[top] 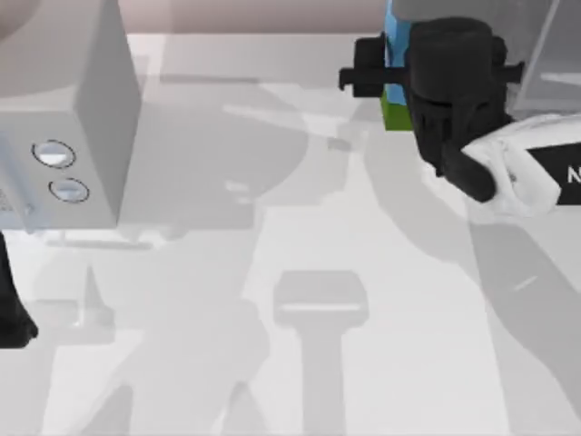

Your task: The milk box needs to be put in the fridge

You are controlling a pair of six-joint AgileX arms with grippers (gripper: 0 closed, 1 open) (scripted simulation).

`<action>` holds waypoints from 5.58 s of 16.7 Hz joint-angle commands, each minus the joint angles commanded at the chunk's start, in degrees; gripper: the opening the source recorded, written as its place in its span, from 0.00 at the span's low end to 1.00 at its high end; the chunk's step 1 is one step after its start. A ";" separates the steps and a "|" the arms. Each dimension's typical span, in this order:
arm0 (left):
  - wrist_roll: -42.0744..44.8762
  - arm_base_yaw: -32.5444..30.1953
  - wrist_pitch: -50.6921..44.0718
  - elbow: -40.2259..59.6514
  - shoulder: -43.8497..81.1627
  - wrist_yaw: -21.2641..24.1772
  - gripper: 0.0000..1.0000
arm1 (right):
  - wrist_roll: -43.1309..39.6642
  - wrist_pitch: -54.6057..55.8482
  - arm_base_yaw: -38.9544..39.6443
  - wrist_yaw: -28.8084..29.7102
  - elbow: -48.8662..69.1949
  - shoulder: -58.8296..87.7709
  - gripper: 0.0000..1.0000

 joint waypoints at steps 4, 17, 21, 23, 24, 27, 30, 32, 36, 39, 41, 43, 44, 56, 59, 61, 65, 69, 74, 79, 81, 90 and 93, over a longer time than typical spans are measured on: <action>0.00 0.00 0.00 0.00 0.00 0.00 1.00 | 0.03 -7.20 0.08 -0.21 2.60 -6.06 0.00; 0.00 0.00 0.00 0.00 0.00 0.00 1.00 | -1.42 -11.94 -5.32 -6.24 -10.50 -27.83 0.00; 0.00 0.00 0.00 0.00 0.00 0.00 1.00 | -3.02 -16.95 -11.08 -11.83 -23.93 -50.18 0.00; 0.00 0.00 0.00 0.00 0.00 0.00 1.00 | -3.89 -19.73 -14.30 -14.96 -31.40 -62.41 0.00; 0.00 0.00 0.00 0.00 0.00 0.00 1.00 | -4.32 -21.13 -15.93 -16.55 -35.17 -68.53 0.00; 0.00 0.00 0.00 0.00 0.00 0.00 1.00 | -5.55 -25.15 -20.62 -21.25 -46.12 -85.96 0.00; 0.00 0.00 0.00 0.00 0.00 0.00 1.00 | -6.58 -28.63 -24.71 -25.46 -55.73 -100.36 0.00; 0.00 0.00 0.00 0.00 0.00 0.00 1.00 | -7.11 -30.46 -26.86 -27.73 -60.85 -107.31 0.00; 0.00 0.00 0.00 0.00 0.00 0.00 1.00 | -7.66 -32.39 -29.12 -30.17 -66.24 -113.90 0.00; 0.00 0.00 0.00 0.00 0.00 0.00 1.00 | -7.67 -32.43 -29.17 -30.23 -66.36 -114.04 0.00; 0.00 0.00 0.00 0.00 0.00 0.00 1.00 | -7.53 -32.35 -28.99 -30.16 -66.29 -113.77 0.00; 0.00 0.00 0.00 0.00 0.00 0.00 1.00 | -7.51 -31.91 -29.05 -30.28 -65.93 -113.20 0.00; 0.00 0.00 0.00 0.00 0.00 0.00 1.00 | -7.47 -31.02 -29.17 -30.52 -65.19 -112.03 0.00; 0.00 0.00 0.00 0.00 0.00 0.00 1.00 | -7.12 0.19 -36.43 -37.30 -39.77 -57.68 0.00; 0.00 0.00 0.00 0.00 0.00 0.00 1.00 | -7.04 10.17 -38.96 -39.32 -31.67 -38.53 0.00; 0.00 0.00 0.00 0.00 0.00 0.00 1.00 | -6.98 16.48 -40.53 -40.62 -26.55 -26.34 0.00; 0.00 0.00 0.00 0.00 0.00 0.00 1.00 | -6.87 27.29 -43.13 -42.90 -17.74 -5.59 0.00; 0.00 0.00 0.00 0.00 0.00 0.00 1.00 | -6.81 34.35 -44.73 -44.45 -11.98 7.25 0.00; 0.00 0.00 0.00 0.00 0.00 0.00 1.00 | -6.79 36.28 -45.15 -44.88 -10.41 10.54 0.00; 0.00 0.00 0.00 0.00 0.00 0.00 1.00 | -6.62 34.81 -44.54 -44.74 -8.41 11.71 0.00; 0.00 0.00 0.00 0.00 0.00 0.00 1.00 | -6.59 32.23 -44.15 -44.37 -3.92 14.10 0.00; 0.00 0.00 0.00 0.00 0.00 0.00 1.00 | -6.82 16.05 -41.78 -41.64 24.38 24.95 0.00; 0.00 0.00 0.00 0.00 0.00 0.00 1.00 | -6.85 14.86 -41.58 -41.44 25.80 25.50 0.00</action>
